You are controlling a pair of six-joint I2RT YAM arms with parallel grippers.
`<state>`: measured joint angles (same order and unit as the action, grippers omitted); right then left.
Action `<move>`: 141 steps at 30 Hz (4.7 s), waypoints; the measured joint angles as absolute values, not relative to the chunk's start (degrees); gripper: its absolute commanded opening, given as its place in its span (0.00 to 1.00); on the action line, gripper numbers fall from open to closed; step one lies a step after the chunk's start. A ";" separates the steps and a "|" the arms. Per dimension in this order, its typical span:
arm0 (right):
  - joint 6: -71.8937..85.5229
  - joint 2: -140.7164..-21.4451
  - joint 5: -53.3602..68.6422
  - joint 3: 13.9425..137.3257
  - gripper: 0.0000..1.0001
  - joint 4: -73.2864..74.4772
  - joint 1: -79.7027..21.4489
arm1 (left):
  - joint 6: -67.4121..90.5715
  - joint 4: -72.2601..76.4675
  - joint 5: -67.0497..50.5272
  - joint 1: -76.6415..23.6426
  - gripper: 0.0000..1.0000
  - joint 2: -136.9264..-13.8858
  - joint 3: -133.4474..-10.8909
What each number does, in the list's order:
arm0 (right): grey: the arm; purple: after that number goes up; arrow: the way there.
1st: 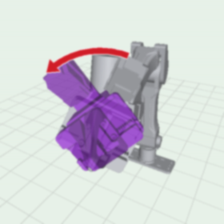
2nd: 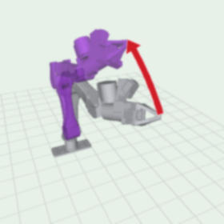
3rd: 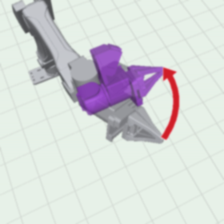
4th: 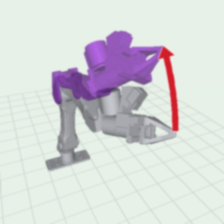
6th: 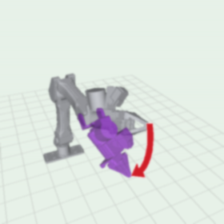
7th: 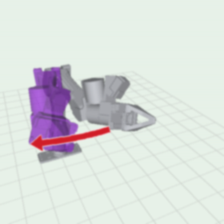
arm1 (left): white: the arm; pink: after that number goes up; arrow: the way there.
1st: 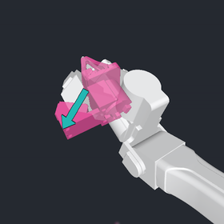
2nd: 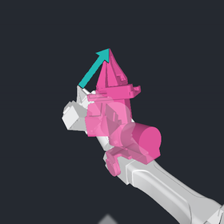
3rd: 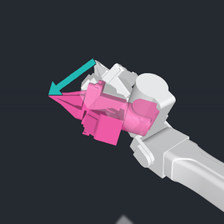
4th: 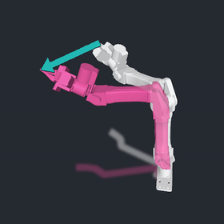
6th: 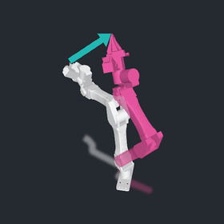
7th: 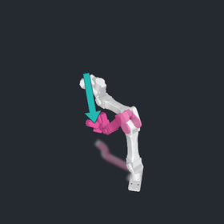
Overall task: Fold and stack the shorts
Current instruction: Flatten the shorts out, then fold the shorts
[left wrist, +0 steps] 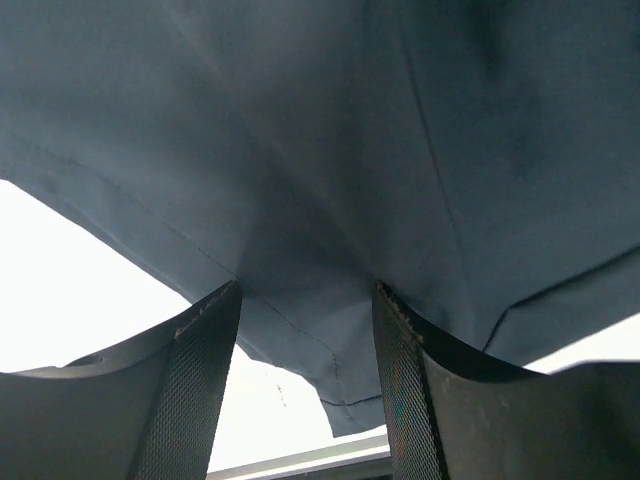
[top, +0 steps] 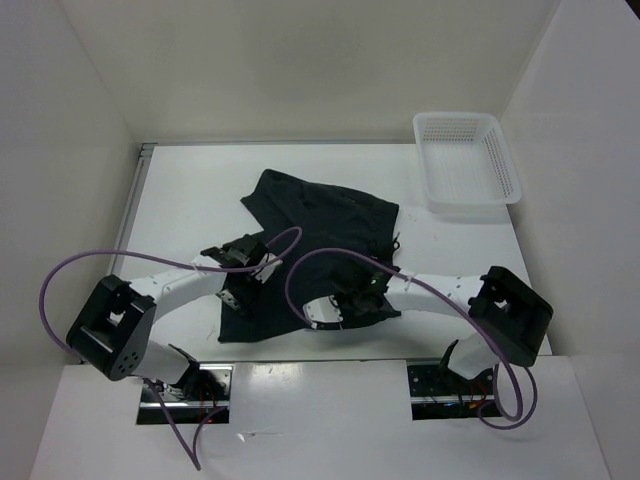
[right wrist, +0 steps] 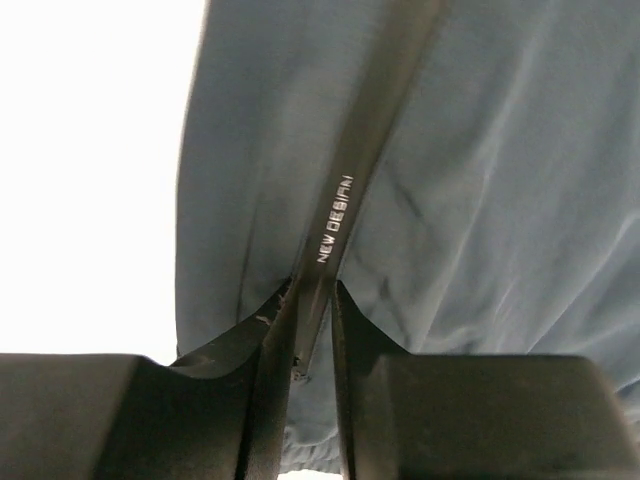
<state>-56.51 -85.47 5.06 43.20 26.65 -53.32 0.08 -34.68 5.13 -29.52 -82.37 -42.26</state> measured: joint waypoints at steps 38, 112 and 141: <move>-22.98 -112.92 7.77 84.18 0.69 24.80 -17.54 | 0.23 -31.27 -11.55 -6.83 0.80 -132.05 -110.28; -30.00 -124.25 0.23 93.86 0.00 28.77 -14.70 | 0.21 -39.09 -9.28 -11.46 0.00 -142.71 -135.00; -44.23 -88.66 -0.78 53.93 0.00 35.05 -35.88 | 0.27 -45.84 -14.00 -4.91 0.38 -94.30 -60.84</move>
